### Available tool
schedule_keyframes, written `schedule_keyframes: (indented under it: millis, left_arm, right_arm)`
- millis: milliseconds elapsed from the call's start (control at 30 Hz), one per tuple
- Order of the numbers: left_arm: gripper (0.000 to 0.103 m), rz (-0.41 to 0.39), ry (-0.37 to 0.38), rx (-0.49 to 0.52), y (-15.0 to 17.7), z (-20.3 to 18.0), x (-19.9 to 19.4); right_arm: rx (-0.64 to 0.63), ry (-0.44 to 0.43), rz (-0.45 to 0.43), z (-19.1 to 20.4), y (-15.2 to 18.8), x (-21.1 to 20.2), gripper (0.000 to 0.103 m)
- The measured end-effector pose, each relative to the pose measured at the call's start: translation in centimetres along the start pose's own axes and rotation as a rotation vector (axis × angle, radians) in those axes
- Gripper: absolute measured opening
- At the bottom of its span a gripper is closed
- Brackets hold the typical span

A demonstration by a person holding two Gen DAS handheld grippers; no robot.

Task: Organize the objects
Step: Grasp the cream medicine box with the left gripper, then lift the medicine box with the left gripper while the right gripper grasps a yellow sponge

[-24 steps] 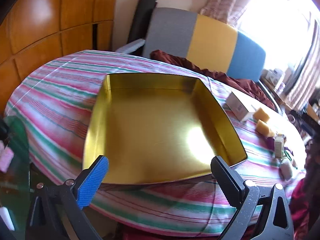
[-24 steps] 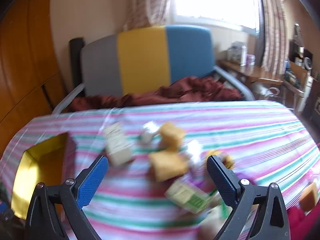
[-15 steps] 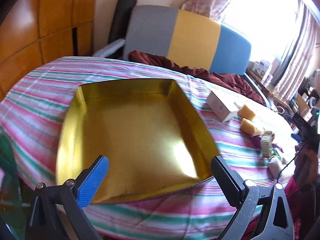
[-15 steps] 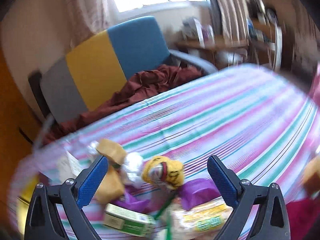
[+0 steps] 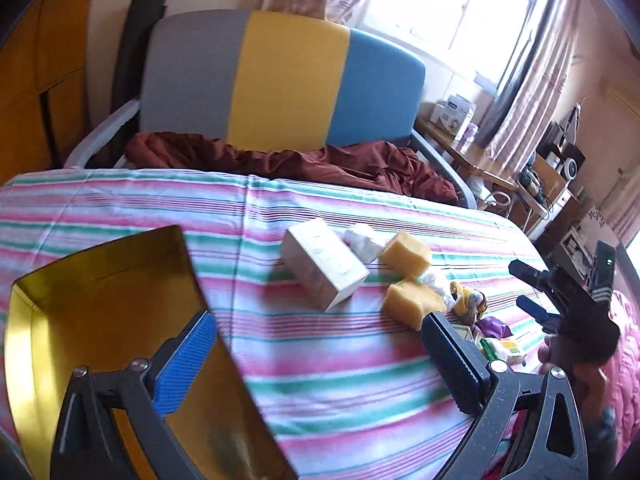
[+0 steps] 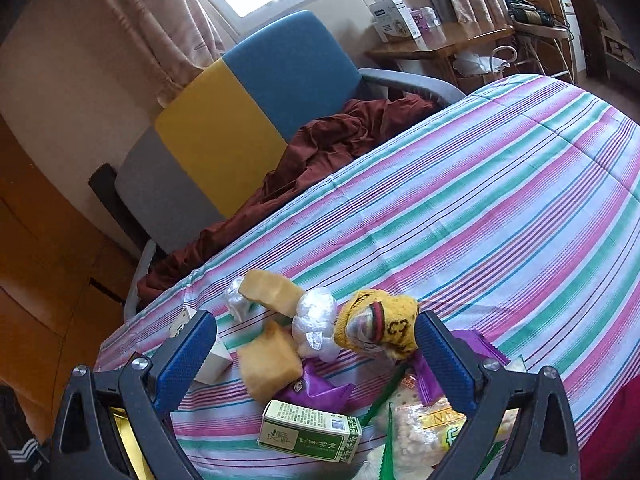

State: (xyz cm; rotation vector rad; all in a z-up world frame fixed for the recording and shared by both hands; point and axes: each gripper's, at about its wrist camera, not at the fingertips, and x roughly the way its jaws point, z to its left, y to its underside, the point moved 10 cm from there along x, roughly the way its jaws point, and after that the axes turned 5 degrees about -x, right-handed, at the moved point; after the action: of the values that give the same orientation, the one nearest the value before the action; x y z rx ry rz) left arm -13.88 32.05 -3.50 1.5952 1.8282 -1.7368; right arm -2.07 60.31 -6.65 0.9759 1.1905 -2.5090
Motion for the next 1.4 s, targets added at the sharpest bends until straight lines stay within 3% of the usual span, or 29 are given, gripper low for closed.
schedule_keyframes:
  millis: [133,300,467,733,800,867,1033,1233,1400]
  left_arm:
    - [0.103,0.100,0.012,-0.028,-0.6,-0.9,3.7]
    - [0.103,0.185,-0.023,-0.159,-1.8,0.0,8.7]
    - [0.103,0.214,-0.093,-0.235,-2.8,0.8,12.9]
    - [0.102,0.248,-0.205,-0.240,-3.3,1.6,17.7]
    - [0.097,0.266,-0.209,-0.241,-2.8,1.7,18.6]
    - [0.079,0.294,-0.205,-0.247,-2.0,1.7,19.3]
    - [0.053,0.276,-0.158,-0.149,0.0,-0.2,17.8]
    - [0.052,0.255,-0.109,0.047,6.5,-4.3,13.3]
    - [0.052,0.172,-0.095,0.149,11.2,-6.3,9.4]
  right_arm:
    - [-0.010,-0.022,0.014,0.5,0.1,0.2,0.101]
    - [-0.022,-0.055,0.029,1.1,0.3,0.5,0.101]
    - [-0.034,-0.093,0.058,1.8,0.7,0.9,0.101]
    - [-0.017,-0.119,0.069,1.8,0.8,1.1,0.101]
    - [-0.009,-0.118,0.074,1.7,0.8,1.2,0.101]
    - [-0.008,-0.115,0.076,1.6,0.8,1.3,0.101]
    - [-0.023,-0.091,0.089,1.5,1.0,1.7,0.101]
    - [-0.031,-0.052,0.081,0.9,0.9,1.5,0.101]
    - [-0.050,-0.019,0.096,0.7,1.2,1.8,0.098]
